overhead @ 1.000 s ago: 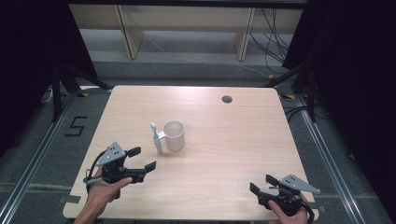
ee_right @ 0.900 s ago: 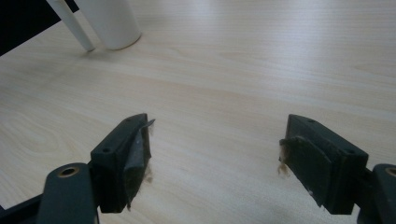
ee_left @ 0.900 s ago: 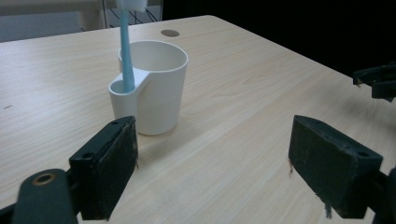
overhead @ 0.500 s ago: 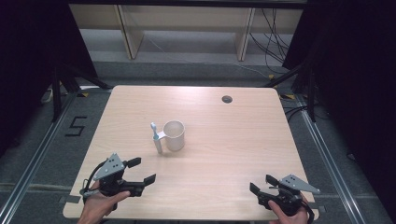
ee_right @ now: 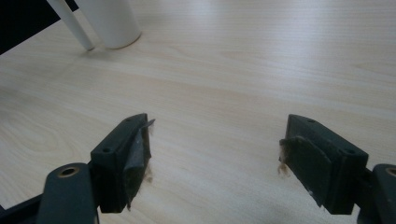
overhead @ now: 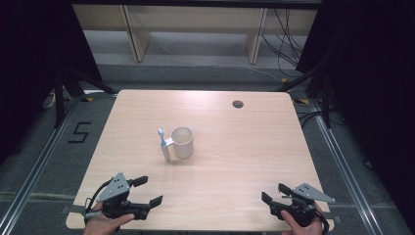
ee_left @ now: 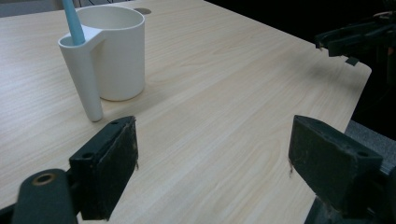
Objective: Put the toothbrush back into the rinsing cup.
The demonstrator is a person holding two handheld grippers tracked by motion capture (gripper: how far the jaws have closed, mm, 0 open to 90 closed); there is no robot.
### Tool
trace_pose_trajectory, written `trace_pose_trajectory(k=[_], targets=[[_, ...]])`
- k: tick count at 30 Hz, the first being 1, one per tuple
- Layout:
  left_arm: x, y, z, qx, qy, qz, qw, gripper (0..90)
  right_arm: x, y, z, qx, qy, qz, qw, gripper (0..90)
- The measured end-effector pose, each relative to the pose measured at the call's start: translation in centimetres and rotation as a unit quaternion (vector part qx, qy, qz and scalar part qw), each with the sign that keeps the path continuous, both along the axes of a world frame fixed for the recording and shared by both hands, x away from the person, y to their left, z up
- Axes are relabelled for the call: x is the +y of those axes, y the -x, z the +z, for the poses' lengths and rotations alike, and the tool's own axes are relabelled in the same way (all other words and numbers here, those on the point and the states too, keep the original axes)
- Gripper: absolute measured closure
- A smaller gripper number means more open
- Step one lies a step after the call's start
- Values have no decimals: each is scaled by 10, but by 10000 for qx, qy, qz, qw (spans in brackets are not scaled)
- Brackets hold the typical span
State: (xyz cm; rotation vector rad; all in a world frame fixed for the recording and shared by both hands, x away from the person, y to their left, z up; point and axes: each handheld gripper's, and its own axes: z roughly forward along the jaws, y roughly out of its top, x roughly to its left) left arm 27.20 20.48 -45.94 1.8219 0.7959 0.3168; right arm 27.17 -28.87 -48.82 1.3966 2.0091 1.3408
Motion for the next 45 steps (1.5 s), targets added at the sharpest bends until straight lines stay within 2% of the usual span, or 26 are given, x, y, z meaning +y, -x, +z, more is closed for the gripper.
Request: trace_pose_trajectory(k=[8, 11, 12, 14, 15, 16, 17, 18, 21, 25, 28, 29, 30, 32, 34, 36, 37, 38, 39, 40, 41, 43, 44, 45], targets=[[6, 10, -6, 12, -199, -17, 9998, 152, 1, 1, 0, 35, -51, 10, 10000, 240], [8, 14, -9, 13, -212, -14, 9998, 152, 1, 0, 0, -1, -10, 23, 10000, 240], [9, 15, -9, 22, -237, 4, 9997, 152, 3, 1, 0, 90, -122, -22, 9999, 240], [11, 17, -10, 24, -143, 27, 9999, 152, 3, 1, 0, 74, -134, -18, 9999, 240], [12, 19, -10, 50, -186, 29, 9998, 152, 3, 1, 0, 73, -133, -13, 9999, 240], [12, 20, -10, 38, -183, 13, 9998, 152, 3, 1, 0, 77, -127, 3, 9999, 240], [13, 21, -11, 19, -161, -5, 9999, 152, 2, 0, 0, -29, -24, 55, 10000, 240], [13, 23, -11, 36, -159, 36, 9999, 152, 1, 0, 1, 16, 23, 81, 10000, 240], [14, 27, -13, 0, -277, 7, 9996, 152, 1, 1, 1, 36, 52, 83, 9999, 240], [12, 34, -19, -145, -431, -62, 9989, 152, 1, 1, 1, 3, 98, 97, 9999, 240], [11, 40, -22, -174, -570, -113, 9982, 152, 3, 1, 2, 26, 34, 111, 9999, 240], [10, 41, -23, -160, -543, -140, 9983, 152, 5, 1, 0, 81, -74, 76, 9999, 240], [10, 43, -24, -149, -567, -138, 9982, 152, 4, 0, 1, 5, 57, 136, 9999, 240], [9, 46, -25, -106, -533, -146, 9984, 152, 4, 1, 1, -17, 106, 157, 9998, 240], [8, 49, -26, -124, -486, -187, 9986, 152, 7, 1, 1, 21, -19, 191, 9998, 240], [8, 53, -26, -122, -472, -166, 9987, 152, 6, -1, 0, -78, 152, 229, 9996, 240], [8, 54, -26, -134, -456, -158, 9987, 152, 6, 0, 1, -29, 36, 286, 9996, 240], [7, 55, -28, -128, -422, -131, 9989, 152, 7, 2, 1, 33, -3, 211, 9998, 240], [8, 57, -28, -120, -522, -144, 9985, 152, 7, 3, 2, 133, 51, 215, 9997, 240], [8, 57, -29, -132, -546, -128, 9983, 152, 6, 1, 1, 40, 210, 250, 9995, 240], [7, 59, -30, -131, -591, -64, 9981, 153, 7, 1, 1, 67, 209, 233, 9995, 240], [8, 58, -31, -145, -537, 30, 9984, 154, 8, 1, 1, 84, 192, 236, 9995, 240], [9, 56, -31, -101, -487, -6, 9988, 154, 9, 3, 3, 150, 71, 210, 9996, 240], [9, 55, -32, -76, -411, 30, 9991, 154, 9, 1, 1, 59, 106, 292, 9995, 240]])
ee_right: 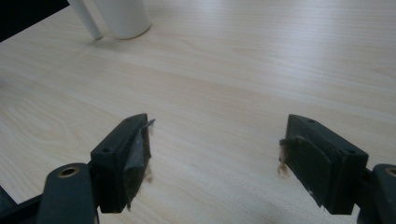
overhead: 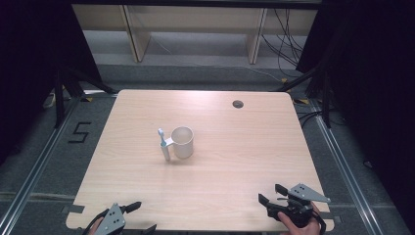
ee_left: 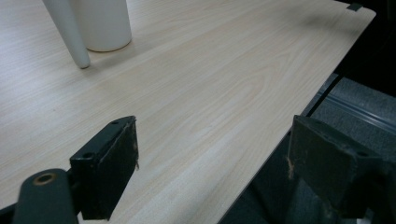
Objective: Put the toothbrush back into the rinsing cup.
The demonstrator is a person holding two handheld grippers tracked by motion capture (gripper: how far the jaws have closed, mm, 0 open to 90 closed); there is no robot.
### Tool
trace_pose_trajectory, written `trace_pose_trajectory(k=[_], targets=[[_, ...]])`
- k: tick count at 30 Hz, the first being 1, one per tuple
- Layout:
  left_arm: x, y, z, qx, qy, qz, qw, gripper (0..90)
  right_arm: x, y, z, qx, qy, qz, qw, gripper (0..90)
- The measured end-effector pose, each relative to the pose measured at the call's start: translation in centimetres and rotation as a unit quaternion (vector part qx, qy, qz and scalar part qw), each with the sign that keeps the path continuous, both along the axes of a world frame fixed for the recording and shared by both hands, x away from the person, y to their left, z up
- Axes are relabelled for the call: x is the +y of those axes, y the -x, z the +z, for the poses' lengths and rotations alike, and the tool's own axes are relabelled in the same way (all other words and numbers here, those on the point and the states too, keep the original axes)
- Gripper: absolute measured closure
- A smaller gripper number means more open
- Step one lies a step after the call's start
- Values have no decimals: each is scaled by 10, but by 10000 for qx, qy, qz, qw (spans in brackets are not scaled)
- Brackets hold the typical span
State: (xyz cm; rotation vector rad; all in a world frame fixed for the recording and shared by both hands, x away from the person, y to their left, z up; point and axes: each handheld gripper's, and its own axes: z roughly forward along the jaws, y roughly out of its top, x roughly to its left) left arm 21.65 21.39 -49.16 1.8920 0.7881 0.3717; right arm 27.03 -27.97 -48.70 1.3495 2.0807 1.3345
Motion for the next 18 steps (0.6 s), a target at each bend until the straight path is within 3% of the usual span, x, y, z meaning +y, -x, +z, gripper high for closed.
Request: trace_pose_trajectory(k=[3, 5, 11, 13, 18], targets=[[1, -2, -3, 88, 16, 114, 9999, 154, 1, 0, 0, 9, -54, 40, 10000, 240], [1, -3, -4, 128, -24, 129, 9998, 154, 0, 1, 0, -4, 45, -24, 10000, 240], [-2, -3, -5, 131, -31, 50, 9999, 154, 0, -1, -1, 4, 52, -70, 10000, 240], [-1, -2, -4, 148, -135, 57, 9998, 154, 0, -1, -1, 13, 55, -64, 10000, 240], [1, -3, -4, 185, -12, 8, 9998, 154, 2, 1, -1, 98, -27, -111, 9999, 240]])
